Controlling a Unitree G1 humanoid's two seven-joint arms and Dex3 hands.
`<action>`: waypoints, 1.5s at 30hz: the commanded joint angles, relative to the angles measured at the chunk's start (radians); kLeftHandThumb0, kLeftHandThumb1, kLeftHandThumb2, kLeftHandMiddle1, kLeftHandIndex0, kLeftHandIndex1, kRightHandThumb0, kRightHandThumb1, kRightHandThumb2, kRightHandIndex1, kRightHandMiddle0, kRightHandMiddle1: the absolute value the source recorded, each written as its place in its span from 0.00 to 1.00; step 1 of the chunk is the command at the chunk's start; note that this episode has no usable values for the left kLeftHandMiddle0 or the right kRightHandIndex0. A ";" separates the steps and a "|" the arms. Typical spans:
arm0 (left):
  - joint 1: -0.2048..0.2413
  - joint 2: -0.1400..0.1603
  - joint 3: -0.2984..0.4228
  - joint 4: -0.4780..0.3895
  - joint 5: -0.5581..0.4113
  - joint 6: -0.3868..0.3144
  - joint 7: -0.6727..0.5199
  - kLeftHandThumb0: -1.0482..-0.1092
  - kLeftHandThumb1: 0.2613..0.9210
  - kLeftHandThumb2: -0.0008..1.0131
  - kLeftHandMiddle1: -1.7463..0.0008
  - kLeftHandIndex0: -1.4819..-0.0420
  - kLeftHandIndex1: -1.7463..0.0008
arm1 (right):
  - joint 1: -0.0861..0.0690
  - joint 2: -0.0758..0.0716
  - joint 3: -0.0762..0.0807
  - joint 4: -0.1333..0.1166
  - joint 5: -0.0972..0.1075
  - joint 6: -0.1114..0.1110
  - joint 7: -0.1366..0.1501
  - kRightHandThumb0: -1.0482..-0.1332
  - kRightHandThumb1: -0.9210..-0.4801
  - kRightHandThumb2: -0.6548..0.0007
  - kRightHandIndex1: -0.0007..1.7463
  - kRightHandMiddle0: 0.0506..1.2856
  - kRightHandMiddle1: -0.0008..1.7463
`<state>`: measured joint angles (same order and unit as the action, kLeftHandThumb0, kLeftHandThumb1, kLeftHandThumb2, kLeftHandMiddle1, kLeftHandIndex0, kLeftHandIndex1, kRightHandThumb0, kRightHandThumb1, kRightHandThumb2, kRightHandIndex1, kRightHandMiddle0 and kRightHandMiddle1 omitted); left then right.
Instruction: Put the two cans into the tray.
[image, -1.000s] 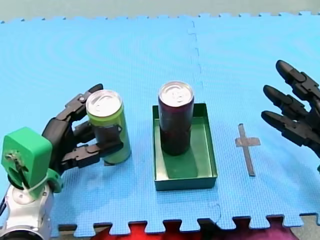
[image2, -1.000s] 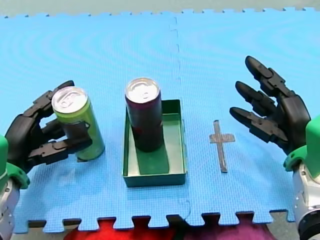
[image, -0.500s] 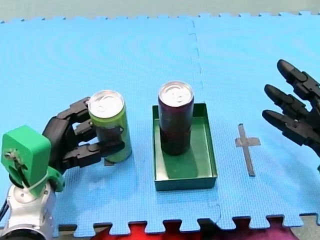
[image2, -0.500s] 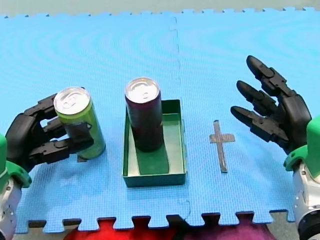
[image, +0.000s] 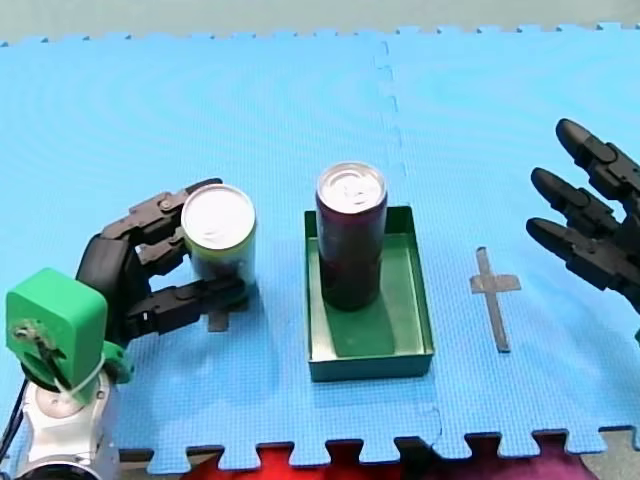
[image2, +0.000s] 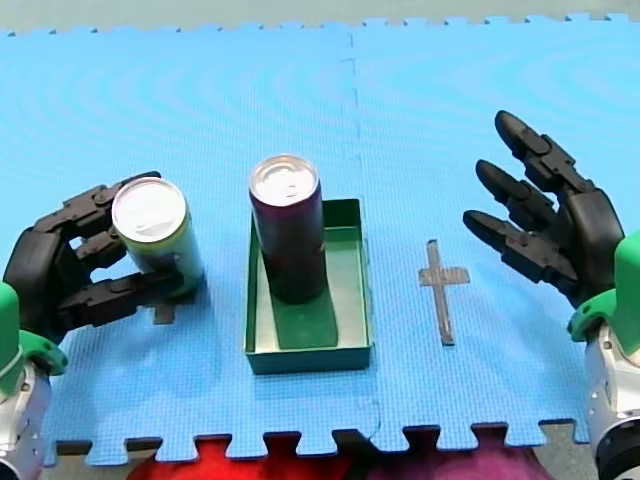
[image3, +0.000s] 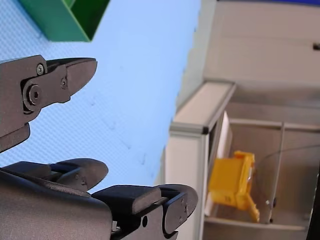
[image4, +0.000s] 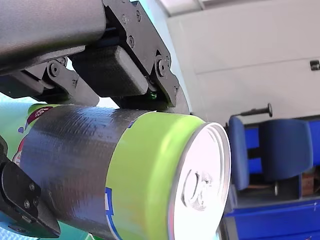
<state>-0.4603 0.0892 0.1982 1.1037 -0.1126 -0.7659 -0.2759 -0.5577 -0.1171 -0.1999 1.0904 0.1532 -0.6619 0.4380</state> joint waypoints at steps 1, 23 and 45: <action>-0.004 0.007 -0.002 0.009 0.009 -0.011 0.013 0.63 0.79 0.00 0.97 0.17 0.99 | -0.001 -0.004 -0.002 -0.006 0.003 0.000 -0.003 0.00 0.09 1.00 0.01 0.25 0.01; 0.015 0.007 -0.018 -0.042 0.035 0.031 0.114 0.70 0.79 0.00 0.99 0.16 1.00 | 0.001 -0.004 0.003 -0.006 0.000 0.003 -0.011 0.00 0.13 1.00 0.01 0.26 0.00; 0.110 -0.035 0.003 -0.425 -0.081 0.492 0.128 0.73 0.77 0.00 1.00 0.15 1.00 | 0.003 -0.010 0.006 0.019 -0.011 -0.023 -0.002 0.00 0.14 1.00 0.01 0.25 0.00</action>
<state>-0.3769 0.0556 0.2038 0.7536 -0.1840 -0.3265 -0.1617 -0.5522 -0.1171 -0.1933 1.1026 0.1434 -0.6711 0.4331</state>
